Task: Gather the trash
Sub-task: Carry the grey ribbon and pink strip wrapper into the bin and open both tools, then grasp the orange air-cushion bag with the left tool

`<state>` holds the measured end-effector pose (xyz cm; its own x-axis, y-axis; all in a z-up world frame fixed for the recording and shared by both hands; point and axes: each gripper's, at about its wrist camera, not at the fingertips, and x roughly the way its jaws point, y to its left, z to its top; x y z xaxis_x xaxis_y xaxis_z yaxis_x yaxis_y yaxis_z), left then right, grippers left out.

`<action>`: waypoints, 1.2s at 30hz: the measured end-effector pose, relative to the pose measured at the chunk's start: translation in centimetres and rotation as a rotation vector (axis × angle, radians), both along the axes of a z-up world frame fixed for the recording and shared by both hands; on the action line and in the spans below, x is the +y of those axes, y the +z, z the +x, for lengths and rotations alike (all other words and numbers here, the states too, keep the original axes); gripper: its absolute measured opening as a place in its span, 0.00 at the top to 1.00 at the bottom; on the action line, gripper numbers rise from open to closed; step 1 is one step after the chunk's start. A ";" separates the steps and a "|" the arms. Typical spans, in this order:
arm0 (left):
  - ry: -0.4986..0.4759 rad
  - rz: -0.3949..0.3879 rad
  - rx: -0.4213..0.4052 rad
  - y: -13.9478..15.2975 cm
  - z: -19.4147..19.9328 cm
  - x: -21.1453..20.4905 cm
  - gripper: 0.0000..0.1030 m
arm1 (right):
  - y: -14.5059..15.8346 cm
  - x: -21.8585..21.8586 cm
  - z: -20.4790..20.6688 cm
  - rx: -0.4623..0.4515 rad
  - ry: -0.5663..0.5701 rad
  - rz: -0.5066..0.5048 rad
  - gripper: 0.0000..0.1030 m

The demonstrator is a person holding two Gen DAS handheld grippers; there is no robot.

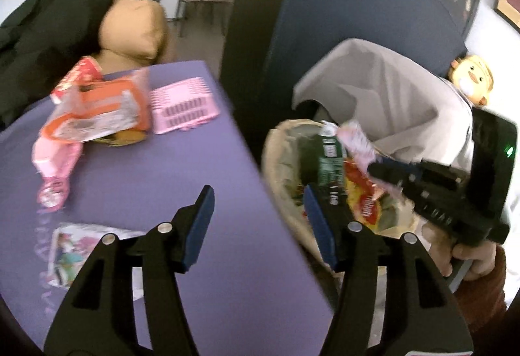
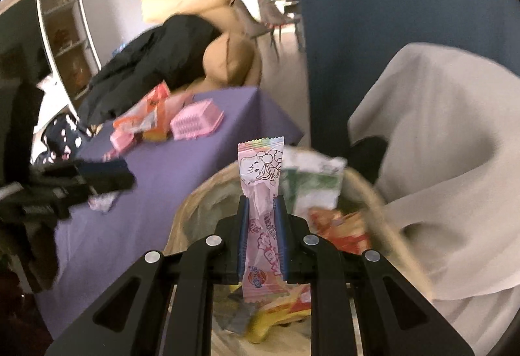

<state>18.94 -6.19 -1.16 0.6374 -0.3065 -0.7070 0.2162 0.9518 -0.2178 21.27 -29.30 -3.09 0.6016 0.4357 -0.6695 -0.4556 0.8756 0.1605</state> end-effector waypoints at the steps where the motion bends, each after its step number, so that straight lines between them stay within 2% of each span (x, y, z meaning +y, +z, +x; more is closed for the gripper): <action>1: 0.015 -0.002 -0.002 0.0 -0.2 0.7 0.47 | -0.5 0.5 0.1 0.014 0.007 -0.007 0.84; 5: 0.068 -0.020 -0.006 -0.2 -0.8 3.1 0.47 | -2.5 1.7 0.5 0.065 0.011 -0.044 0.84; 10: 0.109 -0.052 -0.001 -0.6 -1.5 5.5 0.46 | -4.7 2.5 1.5 0.101 -0.024 -0.150 0.84; 13: 0.139 -0.066 0.008 -0.9 -1.8 6.7 0.46 | -5.4 2.4 1.9 0.125 -0.033 -0.153 0.83; 14: 0.144 -0.069 0.010 -0.9 -1.8 7.0 0.46 | -5.5 2.5 2.0 0.130 -0.038 -0.156 0.81; 15: 0.148 -0.071 0.011 -0.9 -1.9 7.2 0.46 | -5.5 2.6 2.0 0.134 -0.041 -0.164 0.70; 16: 0.151 -0.072 0.012 -0.9 -2.0 7.4 0.46 | -5.4 2.6 1.9 0.135 -0.040 -0.165 0.62; 18: 0.157 -0.074 0.007 -0.7 -2.2 7.9 0.46 | -5.0 2.8 1.8 0.134 -0.031 -0.160 0.58; 23: 0.204 -0.072 -0.024 0.3 -2.7 9.4 0.46 | -2.8 3.6 0.9 0.060 -0.035 -0.200 0.57; 26: 0.261 -0.064 -0.041 0.8 -3.2 11.1 0.46 | -1.1 4.0 0.1 0.028 -0.018 -0.166 0.57; 30: 0.365 -0.046 -0.044 1.0 -3.8 14.4 0.45 | 0.6 5.7 -1.0 0.001 0.045 -0.109 0.53; 31: 0.394 -0.036 -0.038 0.9 -3.9 15.3 0.44 | 0.8 6.5 -1.2 -0.001 0.063 -0.102 0.50; 36: 0.475 -0.023 -0.002 -0.1 -4.5 18.9 0.42 | 0.5 11.2 -2.3 0.016 0.185 -0.096 0.50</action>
<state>14.44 12.68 -1.29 0.7122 0.0042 -0.7020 -0.2416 0.9404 -0.2395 18.97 -18.08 -2.56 0.5063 0.4710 -0.7224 -0.6077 0.7892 0.0887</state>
